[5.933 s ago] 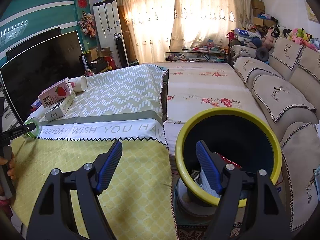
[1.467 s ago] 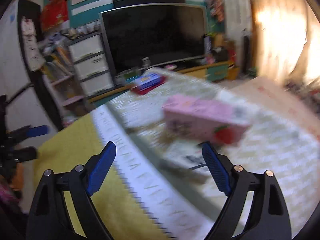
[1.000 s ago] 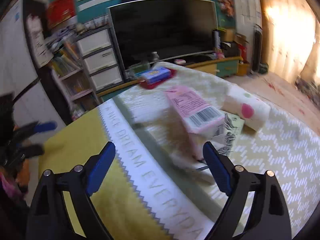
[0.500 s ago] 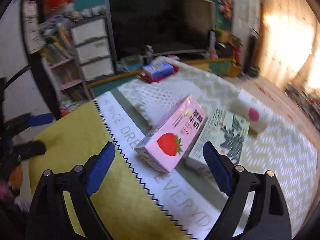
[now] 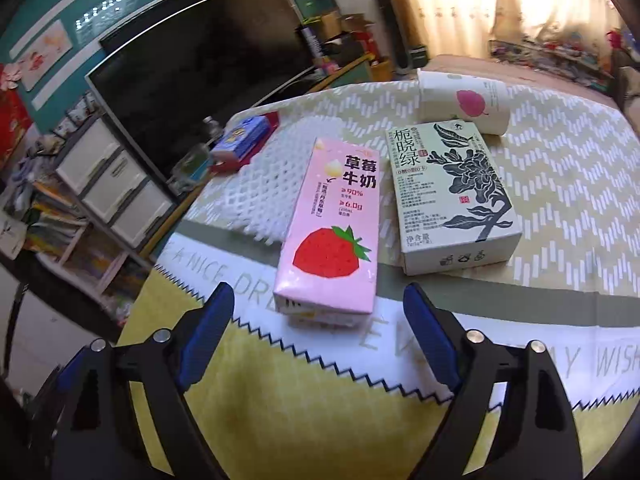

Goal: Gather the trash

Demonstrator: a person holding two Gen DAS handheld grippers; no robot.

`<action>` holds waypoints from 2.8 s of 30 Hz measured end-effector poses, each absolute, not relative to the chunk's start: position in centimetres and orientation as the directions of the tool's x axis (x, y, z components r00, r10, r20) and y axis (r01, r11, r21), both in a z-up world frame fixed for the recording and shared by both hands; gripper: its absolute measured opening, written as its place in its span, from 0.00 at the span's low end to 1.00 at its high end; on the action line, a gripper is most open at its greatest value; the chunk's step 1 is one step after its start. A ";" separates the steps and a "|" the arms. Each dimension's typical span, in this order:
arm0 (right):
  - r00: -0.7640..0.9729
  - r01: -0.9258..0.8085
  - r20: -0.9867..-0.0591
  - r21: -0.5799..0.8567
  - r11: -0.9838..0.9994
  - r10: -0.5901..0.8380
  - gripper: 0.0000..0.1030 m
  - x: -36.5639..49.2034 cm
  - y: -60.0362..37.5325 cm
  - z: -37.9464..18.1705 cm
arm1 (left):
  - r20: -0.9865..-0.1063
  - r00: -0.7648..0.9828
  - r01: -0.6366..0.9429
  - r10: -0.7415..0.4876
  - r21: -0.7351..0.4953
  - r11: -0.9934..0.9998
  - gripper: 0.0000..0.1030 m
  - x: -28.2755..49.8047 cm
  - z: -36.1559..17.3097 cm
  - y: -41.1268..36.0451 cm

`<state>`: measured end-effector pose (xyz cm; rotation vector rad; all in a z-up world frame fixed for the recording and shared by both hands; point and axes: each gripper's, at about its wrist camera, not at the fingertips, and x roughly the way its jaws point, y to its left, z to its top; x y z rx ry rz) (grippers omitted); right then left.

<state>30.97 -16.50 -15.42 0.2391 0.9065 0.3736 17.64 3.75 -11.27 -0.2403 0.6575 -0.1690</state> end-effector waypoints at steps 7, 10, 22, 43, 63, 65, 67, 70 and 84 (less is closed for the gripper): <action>0.575 -0.135 -0.727 0.368 0.920 0.375 0.52 32.0 -15.8 -16.7 | -0.580 0.780 0.079 -0.237 -0.284 0.956 0.91 17.4 -11.3 4.1; 0.595 -0.133 -0.705 0.386 0.913 0.385 0.46 31.4 -16.8 -15.9 | -0.581 0.778 0.083 -0.240 -0.283 0.955 0.91 17.4 -11.4 4.0; 0.755 -0.191 -0.559 0.312 0.931 0.343 0.46 19.6 -26.2 -9.3 | -0.573 0.777 0.120 -0.261 -0.272 0.955 0.91 17.1 -10.7 2.2; 0.672 0.484 -0.689 0.132 0.865 -0.271 0.47 11.7 -53.1 -17.4 | -0.595 0.752 0.237 -0.283 -0.157 0.959 0.91 17.5 -9.1 -6.8; 0.721 0.474 -0.645 0.193 0.859 -0.253 0.67 12.0 -54.0 -17.4 | -0.689 0.698 0.176 -0.192 -0.095 0.980 0.92 26.4 -10.3 -13.3; 0.729 0.468 -0.638 0.202 0.860 -0.247 0.67 11.9 -53.9 -17.3 | -0.691 0.703 0.168 -0.171 -0.074 0.983 0.92 27.9 -10.5 -14.7; 0.738 0.460 -0.632 0.211 0.863 -0.239 0.68 11.8 -53.8 -17.1 | -0.696 0.705 0.143 -0.136 -0.049 0.989 0.92 29.6 -10.8 -16.0; 0.746 0.451 -0.626 0.221 0.865 -0.229 0.68 11.8 -53.6 -17.0 | -0.707 0.701 0.103 -0.092 -0.028 0.994 0.92 32.0 -11.7 -17.4; 0.766 0.420 -0.616 0.260 0.869 -0.185 0.68 11.8 -53.7 -16.9 | -0.755 0.654 -0.008 0.051 0.061 0.998 0.92 37.8 -15.2 -19.0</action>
